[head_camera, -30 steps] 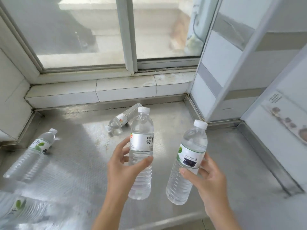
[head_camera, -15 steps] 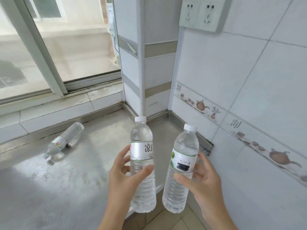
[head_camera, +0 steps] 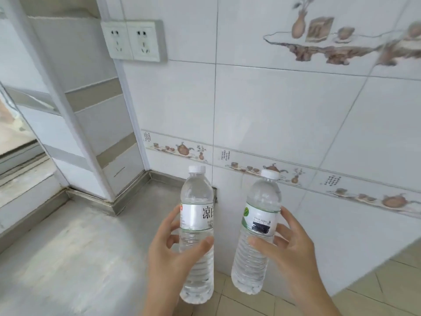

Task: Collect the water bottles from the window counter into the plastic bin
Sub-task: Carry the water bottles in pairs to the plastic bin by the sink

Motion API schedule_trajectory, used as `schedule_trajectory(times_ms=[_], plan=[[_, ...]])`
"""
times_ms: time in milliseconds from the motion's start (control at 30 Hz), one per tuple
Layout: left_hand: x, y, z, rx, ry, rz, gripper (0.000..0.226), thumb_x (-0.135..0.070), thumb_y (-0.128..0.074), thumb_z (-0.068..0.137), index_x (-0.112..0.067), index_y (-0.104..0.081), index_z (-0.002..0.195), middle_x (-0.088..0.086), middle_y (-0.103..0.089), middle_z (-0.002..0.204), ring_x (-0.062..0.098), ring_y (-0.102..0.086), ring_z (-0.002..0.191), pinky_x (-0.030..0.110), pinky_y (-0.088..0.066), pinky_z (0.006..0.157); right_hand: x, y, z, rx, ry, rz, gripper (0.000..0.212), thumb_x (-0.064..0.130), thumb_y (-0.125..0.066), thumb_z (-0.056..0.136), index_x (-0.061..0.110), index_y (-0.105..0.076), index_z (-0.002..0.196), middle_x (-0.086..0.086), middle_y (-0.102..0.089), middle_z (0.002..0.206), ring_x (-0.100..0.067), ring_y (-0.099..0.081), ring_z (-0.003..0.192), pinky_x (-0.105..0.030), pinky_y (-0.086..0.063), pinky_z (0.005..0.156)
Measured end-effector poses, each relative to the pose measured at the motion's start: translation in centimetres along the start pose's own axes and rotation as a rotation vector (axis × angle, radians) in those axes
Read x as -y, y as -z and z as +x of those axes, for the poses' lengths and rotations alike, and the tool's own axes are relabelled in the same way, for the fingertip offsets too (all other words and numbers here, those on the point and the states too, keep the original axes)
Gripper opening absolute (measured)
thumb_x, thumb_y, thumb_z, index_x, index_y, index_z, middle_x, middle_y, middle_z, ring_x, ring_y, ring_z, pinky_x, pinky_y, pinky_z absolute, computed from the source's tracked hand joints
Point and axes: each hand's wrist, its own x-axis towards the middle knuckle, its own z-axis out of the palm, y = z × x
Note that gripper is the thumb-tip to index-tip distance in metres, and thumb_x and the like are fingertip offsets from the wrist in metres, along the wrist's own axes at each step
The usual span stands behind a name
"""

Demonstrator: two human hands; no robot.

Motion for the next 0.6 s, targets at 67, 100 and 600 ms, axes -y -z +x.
schedule_trajectory(times_ms=[67,100,600], plan=[[0.1,-1.8,-0.1,0.082,-0.005,-0.009,0.09,-0.045,-0.09,0.037,-0.046,-0.062,0.123,-0.007,-0.074,0.107,0.017,-0.072,0.09,0.039,-0.056,0.086,0.3,2.1,-0.7,-0.074,0.0,0.014,0.091,0.022,-0.091,0.033,0.048,-0.055,0.113,0.001,-0.076,0.099,-0.021,-0.071,0.095,-0.053,-0.05,0.094],[0.1,-2.7,-0.1,0.119,-0.004,-0.012,0.091,-0.045,-0.09,0.036,-0.046,-0.062,0.123,-0.005,-0.074,0.108,0.015,-0.072,0.088,0.037,-0.056,0.084,0.5,3.2,-1.0,-0.112,0.002,0.019,0.091,0.019,-0.091,0.035,0.047,-0.056,0.114,0.0,-0.076,0.099,-0.021,-0.072,0.094,-0.053,-0.051,0.092],[-1.5,-21.8,-5.4,0.53,-0.093,-0.033,0.079,-0.045,-0.088,0.036,-0.072,-0.058,0.103,-0.015,-0.073,0.102,0.017,-0.07,0.084,0.026,-0.051,0.081,2.3,21.5,-4.6,-0.502,0.039,0.064,0.09,-0.013,-0.084,0.056,0.037,-0.053,0.124,-0.001,-0.076,0.096,-0.024,-0.072,0.091,-0.039,-0.056,0.076]])
